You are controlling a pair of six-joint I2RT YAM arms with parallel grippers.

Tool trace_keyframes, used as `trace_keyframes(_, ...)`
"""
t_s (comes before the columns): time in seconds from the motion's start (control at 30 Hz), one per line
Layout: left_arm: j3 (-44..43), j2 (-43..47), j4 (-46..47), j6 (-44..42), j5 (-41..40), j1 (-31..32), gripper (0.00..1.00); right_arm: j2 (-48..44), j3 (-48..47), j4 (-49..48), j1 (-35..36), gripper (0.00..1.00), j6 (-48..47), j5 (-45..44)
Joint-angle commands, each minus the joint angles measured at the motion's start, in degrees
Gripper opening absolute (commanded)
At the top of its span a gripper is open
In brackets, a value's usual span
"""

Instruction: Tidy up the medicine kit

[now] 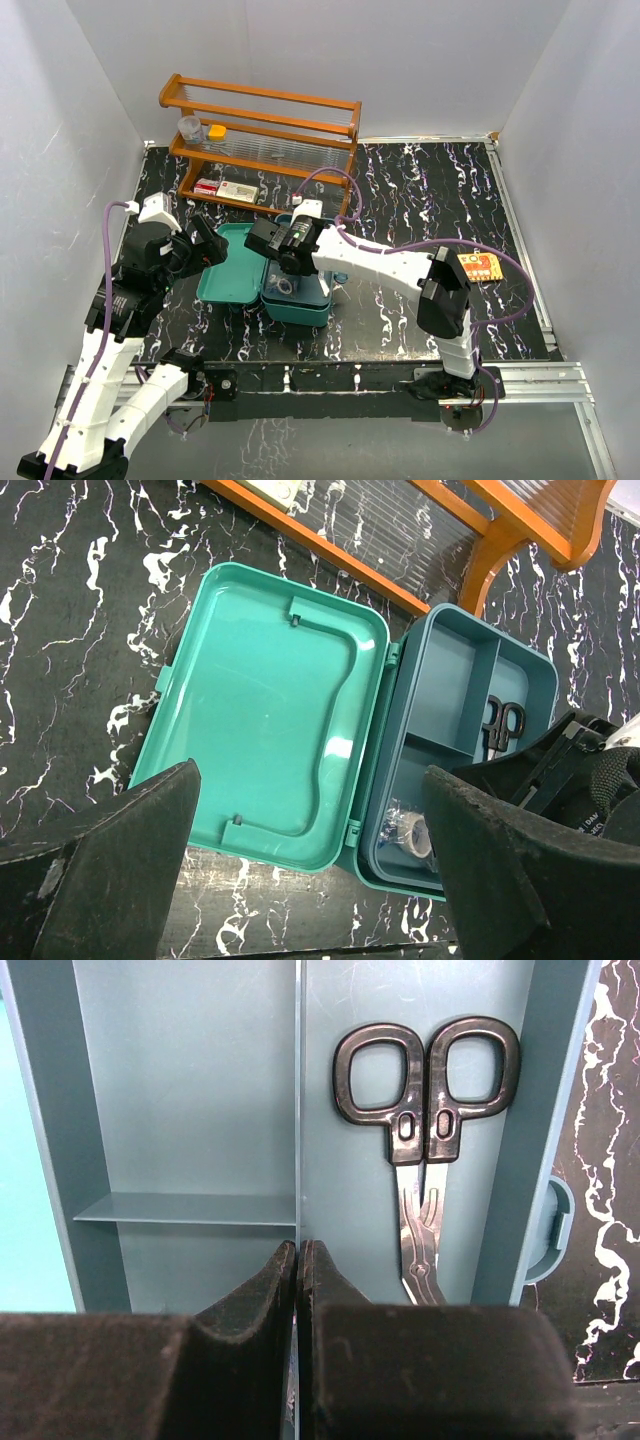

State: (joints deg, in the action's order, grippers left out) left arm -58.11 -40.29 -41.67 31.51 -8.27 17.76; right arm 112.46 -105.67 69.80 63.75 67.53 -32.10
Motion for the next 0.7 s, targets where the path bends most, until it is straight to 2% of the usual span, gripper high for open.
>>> trace_keyframes(0.0, -0.22, 0.52, -0.32, -0.77, -0.73, 0.17, 0.92, -0.28, -3.86, -0.28, 0.32, 0.0, -1.83, 0.87)
trace_keyframes(0.67, 0.49, 0.57, -0.36, -0.83, 0.01, 0.19, 0.92, 0.1, -0.68, -0.89, -2.41, 0.0, -3.1, 6.24)
